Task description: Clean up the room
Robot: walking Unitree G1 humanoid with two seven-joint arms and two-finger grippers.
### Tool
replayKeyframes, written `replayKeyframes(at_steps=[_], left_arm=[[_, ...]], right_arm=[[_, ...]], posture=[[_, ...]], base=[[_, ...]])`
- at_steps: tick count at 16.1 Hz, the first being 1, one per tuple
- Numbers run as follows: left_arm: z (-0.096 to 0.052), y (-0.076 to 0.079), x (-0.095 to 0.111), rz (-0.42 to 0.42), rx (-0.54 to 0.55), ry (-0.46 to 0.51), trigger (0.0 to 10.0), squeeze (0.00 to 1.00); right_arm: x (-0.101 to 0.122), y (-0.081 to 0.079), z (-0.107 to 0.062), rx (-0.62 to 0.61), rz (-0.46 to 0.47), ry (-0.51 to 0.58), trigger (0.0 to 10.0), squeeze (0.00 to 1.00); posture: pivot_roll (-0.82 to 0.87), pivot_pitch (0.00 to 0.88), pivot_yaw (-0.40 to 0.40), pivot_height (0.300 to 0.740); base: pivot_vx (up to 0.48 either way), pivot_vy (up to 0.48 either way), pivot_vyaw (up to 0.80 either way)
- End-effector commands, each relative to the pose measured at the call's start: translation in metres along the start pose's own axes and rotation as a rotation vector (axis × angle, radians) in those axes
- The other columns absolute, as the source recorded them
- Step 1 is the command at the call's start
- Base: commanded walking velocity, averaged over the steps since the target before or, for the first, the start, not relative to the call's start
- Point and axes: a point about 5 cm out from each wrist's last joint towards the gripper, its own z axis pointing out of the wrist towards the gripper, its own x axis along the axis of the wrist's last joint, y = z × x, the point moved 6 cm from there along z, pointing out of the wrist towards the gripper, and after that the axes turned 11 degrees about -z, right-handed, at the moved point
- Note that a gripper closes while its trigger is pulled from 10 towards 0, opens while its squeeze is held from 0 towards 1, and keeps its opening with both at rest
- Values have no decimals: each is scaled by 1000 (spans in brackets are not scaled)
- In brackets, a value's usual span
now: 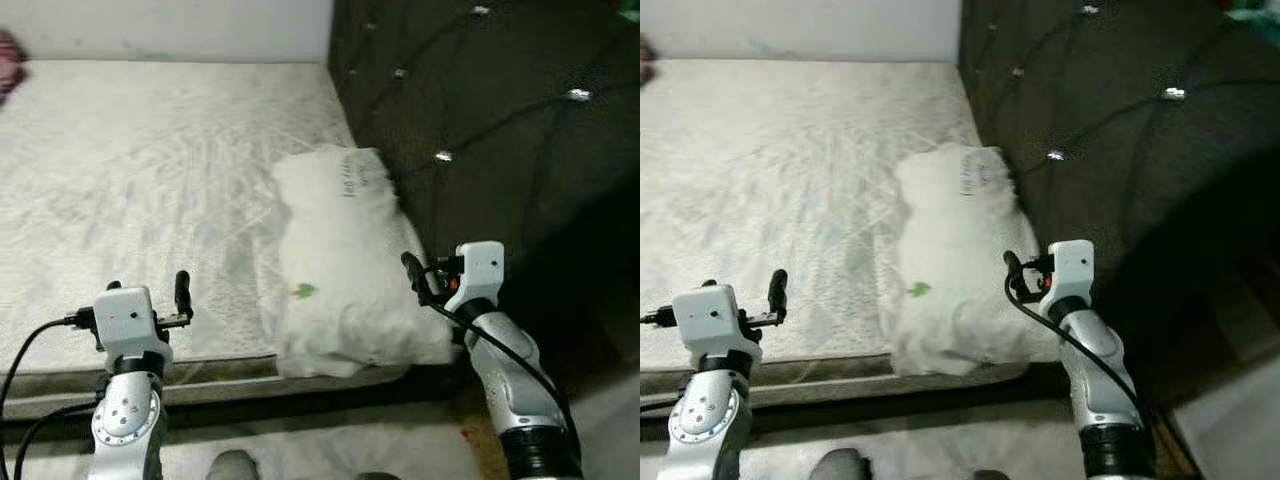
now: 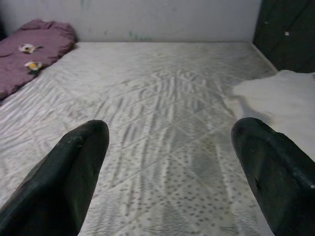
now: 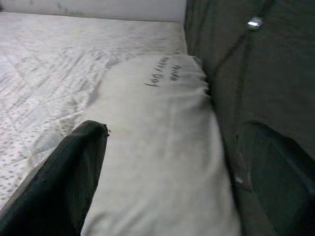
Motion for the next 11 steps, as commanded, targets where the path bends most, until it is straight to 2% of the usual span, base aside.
replayKeyframes(at_steps=[1,4,6,11], left_arm=[[0,-3,-1,11,6,-9,10000,0],[1,-1,0,9,2,-2,10000,0],[1,6,1,-2,-12,1,10000,0],[3,3,2,1,0,4,10000,0]], right_arm=[[2,-5,2,23,-14,8,10000,0],[0,-6,3,25,-21,-3,10000,0],[-1,-6,4,25,-15,-11,10000,0],[0,-6,5,29,-13,-10,10000,0]], posture=[[30,45,-46,740],[26,46,-46,740],[26,45,-47,740],[26,45,-51,740]], base=[[0,480,0],[0,480,0],[0,480,0],[0,480,0]])
